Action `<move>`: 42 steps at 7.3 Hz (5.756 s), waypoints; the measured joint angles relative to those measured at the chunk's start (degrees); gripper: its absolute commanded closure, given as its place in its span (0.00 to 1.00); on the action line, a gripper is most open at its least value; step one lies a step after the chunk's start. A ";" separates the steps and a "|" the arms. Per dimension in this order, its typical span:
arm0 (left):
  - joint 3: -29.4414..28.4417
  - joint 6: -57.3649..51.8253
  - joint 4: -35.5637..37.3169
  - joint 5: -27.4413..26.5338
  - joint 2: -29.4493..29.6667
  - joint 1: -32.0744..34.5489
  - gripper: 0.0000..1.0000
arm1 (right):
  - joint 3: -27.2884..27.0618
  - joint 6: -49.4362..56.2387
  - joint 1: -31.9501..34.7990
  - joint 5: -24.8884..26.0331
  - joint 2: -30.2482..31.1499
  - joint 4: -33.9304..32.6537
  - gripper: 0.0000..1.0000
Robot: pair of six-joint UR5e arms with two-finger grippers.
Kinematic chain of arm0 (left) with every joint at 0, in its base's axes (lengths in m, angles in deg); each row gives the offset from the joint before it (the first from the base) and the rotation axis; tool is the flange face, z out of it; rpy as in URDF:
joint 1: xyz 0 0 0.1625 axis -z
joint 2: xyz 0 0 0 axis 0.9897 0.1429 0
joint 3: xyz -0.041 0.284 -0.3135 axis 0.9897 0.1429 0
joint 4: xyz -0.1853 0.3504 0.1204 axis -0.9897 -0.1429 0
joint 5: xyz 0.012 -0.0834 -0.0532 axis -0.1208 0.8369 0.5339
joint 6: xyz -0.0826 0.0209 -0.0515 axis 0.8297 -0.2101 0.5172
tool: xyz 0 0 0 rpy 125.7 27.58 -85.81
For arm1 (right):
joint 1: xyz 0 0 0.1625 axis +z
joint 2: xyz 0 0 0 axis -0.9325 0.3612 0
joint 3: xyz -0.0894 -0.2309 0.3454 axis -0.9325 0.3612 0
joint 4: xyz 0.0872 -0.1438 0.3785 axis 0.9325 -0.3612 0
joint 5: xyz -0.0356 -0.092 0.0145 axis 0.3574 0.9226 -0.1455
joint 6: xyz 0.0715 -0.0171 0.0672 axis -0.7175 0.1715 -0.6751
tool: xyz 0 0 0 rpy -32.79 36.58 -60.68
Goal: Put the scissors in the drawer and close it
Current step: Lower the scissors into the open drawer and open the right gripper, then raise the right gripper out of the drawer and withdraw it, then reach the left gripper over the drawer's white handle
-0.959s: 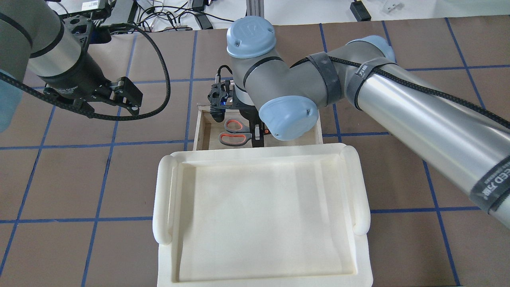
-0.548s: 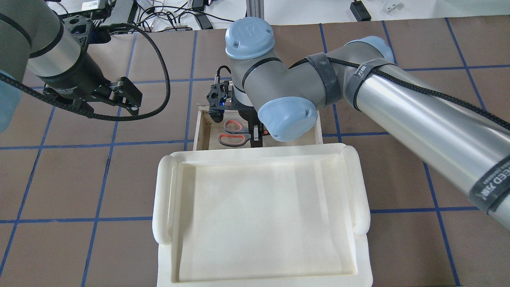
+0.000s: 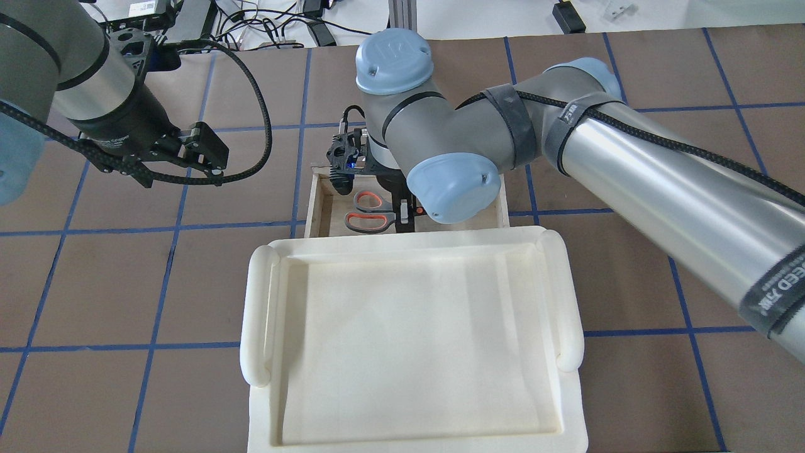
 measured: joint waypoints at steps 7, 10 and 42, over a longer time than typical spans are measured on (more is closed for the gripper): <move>0.38 0.45 -0.49 0.21 -1.04 0.00 0.00 | 0.06 -0.77 -0.02 -1.26 0.08 -0.37 0.00; 0.42 0.42 -0.78 0.14 -1.17 0.00 0.00 | 2.69 -1.97 -0.91 -0.58 0.74 -0.57 0.00; -21.06 24.11 9.79 1.41 39.20 20.59 0.00 | 5.21 -52.78 -27.01 -0.23 21.41 15.83 0.00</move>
